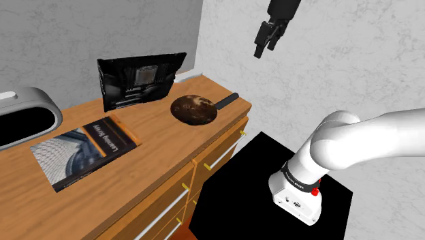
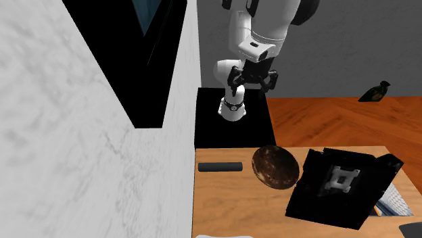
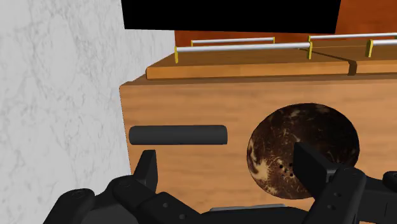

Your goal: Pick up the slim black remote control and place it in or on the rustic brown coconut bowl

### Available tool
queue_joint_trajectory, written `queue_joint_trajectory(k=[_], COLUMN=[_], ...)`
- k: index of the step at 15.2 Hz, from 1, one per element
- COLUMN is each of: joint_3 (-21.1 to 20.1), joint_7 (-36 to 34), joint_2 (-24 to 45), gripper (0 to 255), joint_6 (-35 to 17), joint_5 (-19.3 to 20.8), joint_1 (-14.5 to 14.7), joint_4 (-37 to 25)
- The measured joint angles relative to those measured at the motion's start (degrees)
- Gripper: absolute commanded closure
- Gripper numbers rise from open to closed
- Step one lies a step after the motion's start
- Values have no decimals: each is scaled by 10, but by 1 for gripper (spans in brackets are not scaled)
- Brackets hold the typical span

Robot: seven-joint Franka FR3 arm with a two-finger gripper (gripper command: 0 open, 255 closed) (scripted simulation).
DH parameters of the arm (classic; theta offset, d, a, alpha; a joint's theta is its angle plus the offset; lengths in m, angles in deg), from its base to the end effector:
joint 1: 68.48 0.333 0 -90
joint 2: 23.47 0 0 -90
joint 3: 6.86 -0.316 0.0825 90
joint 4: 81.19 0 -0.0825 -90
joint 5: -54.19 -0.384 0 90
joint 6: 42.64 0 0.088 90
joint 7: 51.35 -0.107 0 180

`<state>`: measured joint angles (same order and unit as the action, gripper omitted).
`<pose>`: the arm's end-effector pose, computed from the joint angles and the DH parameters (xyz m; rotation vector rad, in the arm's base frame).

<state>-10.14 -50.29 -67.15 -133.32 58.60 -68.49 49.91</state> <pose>0.3151 0.0161 0.6165 3.0232 0.0901 0.0869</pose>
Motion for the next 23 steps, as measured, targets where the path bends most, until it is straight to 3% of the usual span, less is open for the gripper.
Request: queue_joint_trajectory(k=[3, 10, 18, 23], joint_3=[21, 136, 266, 326], joint_7=[44, 302, 616, 816], joint_2=[1, 44, 178, 291], gripper=[0, 0, 0, 0], joint_6=[-16, -124, -242, -312], joint_5=[8, 55, 77, 50], joint_1=[10, 61, 129, 180], joint_4=[16, 91, 92, 71])
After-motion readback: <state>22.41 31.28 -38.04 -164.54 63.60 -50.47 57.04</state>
